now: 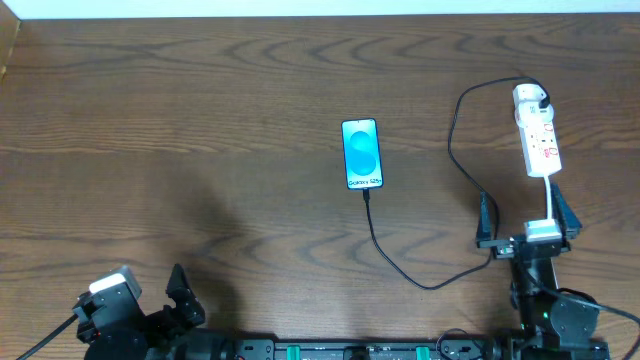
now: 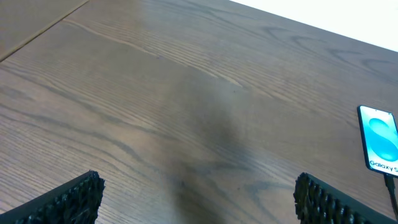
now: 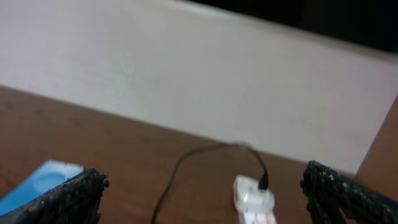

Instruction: Plug charger to phone and switch on socket

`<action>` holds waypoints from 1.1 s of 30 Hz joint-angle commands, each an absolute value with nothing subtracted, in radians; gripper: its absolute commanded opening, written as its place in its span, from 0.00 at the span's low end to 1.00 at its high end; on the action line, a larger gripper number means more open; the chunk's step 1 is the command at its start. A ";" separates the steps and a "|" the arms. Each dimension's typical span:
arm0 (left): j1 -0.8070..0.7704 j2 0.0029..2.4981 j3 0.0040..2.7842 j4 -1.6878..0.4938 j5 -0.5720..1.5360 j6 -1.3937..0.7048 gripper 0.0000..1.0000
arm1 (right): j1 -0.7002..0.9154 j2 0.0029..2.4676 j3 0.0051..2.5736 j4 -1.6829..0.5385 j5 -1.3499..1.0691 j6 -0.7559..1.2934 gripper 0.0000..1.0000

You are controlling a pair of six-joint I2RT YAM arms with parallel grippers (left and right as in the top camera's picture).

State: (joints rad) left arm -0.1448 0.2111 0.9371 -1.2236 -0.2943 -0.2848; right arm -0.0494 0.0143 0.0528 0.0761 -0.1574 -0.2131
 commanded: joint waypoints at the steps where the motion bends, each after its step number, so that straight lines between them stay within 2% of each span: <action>1: -0.139 0.205 0.947 -1.223 -0.301 -0.287 0.98 | -0.081 0.006 0.004 0.086 -0.206 -0.212 0.99; 10: -0.139 0.205 0.947 -1.223 -0.301 -0.287 0.98 | -0.151 0.006 0.005 -0.060 -0.218 -0.169 0.99; 17: -0.139 0.205 0.947 -1.222 -0.301 -0.287 0.98 | -0.193 0.006 0.005 -0.056 -0.220 -0.104 0.99; 33: -0.139 0.205 0.947 -1.222 -0.301 -0.287 0.98 | -0.159 0.006 0.004 -0.056 -0.227 -0.098 0.99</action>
State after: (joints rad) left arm -0.1448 0.2108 0.9371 -1.2236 -0.2943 -0.2852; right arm -0.1715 0.0128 0.0071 -0.0521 -0.2256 -0.1127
